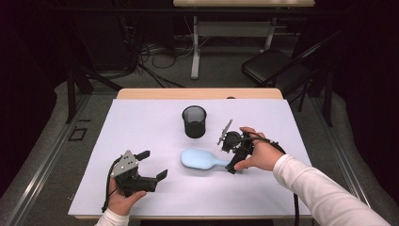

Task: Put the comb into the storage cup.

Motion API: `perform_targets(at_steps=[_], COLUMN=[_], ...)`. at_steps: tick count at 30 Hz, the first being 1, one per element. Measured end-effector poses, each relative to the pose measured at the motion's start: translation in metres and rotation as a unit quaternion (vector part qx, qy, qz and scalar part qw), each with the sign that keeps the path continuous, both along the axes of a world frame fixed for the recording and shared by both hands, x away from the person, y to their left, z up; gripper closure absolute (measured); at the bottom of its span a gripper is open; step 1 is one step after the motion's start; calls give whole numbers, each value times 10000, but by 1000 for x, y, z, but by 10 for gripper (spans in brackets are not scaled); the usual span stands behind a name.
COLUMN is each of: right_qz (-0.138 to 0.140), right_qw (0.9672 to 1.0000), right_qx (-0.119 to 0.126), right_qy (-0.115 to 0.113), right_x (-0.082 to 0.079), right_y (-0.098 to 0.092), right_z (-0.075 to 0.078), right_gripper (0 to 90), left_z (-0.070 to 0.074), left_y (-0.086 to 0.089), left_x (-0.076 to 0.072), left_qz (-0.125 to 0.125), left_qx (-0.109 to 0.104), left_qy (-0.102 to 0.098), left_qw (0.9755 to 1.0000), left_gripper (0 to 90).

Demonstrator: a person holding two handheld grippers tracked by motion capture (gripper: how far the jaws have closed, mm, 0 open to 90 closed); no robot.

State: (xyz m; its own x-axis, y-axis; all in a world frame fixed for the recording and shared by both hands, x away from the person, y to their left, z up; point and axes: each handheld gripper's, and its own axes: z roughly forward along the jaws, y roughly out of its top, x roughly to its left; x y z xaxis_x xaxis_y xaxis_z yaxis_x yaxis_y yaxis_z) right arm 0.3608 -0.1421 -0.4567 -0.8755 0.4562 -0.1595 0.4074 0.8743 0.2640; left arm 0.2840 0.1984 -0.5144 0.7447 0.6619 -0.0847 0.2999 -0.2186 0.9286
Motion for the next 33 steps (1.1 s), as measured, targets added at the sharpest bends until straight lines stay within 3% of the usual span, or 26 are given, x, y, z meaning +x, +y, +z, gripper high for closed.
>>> perform_targets(at_steps=[20,33], right_qz=[148,234], right_qw=[9998,9993], right_qx=[-129,-276], right_qy=[82,51], right_x=[6,9], right_y=[8,11], right_z=[-7,-12], right_gripper=[139,148], left_z=[0,0], left_y=[0,0], left_x=[0,1], left_qz=[-8,-11], left_qx=[-3,-1], left_qy=[12,11], left_qw=[10000,10000], left_gripper=[39,43])
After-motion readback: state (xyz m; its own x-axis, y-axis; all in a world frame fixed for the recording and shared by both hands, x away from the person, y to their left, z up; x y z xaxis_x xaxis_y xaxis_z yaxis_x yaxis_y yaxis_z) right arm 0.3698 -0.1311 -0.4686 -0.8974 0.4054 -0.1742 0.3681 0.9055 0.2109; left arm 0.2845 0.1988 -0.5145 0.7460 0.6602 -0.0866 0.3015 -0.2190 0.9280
